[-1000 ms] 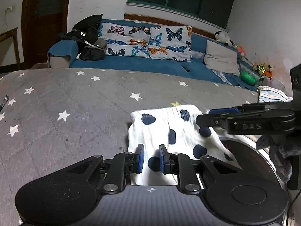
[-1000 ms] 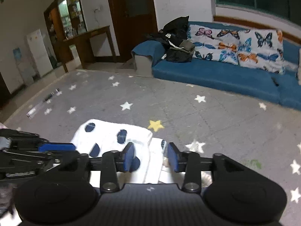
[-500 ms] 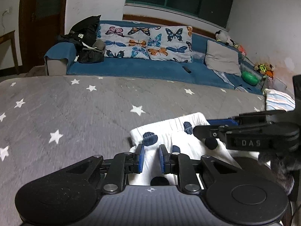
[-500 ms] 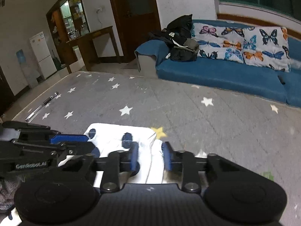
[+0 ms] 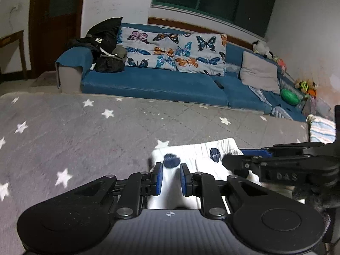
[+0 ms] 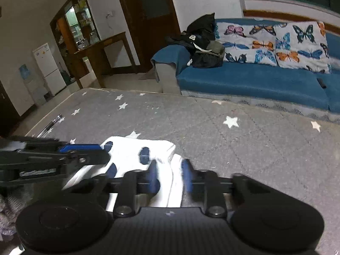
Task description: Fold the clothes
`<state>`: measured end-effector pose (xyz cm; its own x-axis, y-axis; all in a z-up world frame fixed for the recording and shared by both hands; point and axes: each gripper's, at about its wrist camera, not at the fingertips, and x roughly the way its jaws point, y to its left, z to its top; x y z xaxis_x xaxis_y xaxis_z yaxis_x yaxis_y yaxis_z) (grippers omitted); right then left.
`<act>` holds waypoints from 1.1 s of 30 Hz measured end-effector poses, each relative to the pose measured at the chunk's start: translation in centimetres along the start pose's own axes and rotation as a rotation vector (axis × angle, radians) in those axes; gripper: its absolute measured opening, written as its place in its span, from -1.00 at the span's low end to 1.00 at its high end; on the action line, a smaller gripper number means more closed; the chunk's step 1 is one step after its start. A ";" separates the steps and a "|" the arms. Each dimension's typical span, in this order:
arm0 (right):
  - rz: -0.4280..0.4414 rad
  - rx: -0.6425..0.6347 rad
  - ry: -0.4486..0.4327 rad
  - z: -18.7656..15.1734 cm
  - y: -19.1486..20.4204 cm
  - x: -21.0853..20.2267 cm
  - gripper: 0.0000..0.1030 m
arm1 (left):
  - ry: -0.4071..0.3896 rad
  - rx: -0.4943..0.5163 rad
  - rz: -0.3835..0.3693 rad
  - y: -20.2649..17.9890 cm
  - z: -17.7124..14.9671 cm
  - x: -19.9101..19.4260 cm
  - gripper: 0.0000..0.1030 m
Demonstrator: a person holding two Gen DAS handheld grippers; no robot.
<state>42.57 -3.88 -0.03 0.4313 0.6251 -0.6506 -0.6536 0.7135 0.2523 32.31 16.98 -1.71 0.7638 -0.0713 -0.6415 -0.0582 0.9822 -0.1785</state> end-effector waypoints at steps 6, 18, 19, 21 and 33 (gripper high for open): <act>0.029 0.014 -0.035 0.3 1.1 -2.1 -0.72 | -0.022 -0.020 -0.011 0.9 -1.9 -4.4 -0.39; 0.068 -0.038 -0.083 -0.7 5.1 -9.5 -0.73 | 0.010 0.013 -0.052 -0.4 -11.3 -17.0 -0.07; 0.073 -0.044 -0.086 -0.9 5.4 -10.1 -0.73 | 0.020 0.012 -0.053 -0.8 -12.2 -17.8 -0.03; 0.083 -0.051 -0.091 -1.4 6.1 -11.2 -0.73 | 0.035 0.014 -0.050 -1.5 -13.9 -19.3 0.00; 0.203 -0.126 -0.086 -6.3 11.1 -19.0 -0.73 | 0.024 0.024 -0.020 -3.6 -19.2 -24.0 0.08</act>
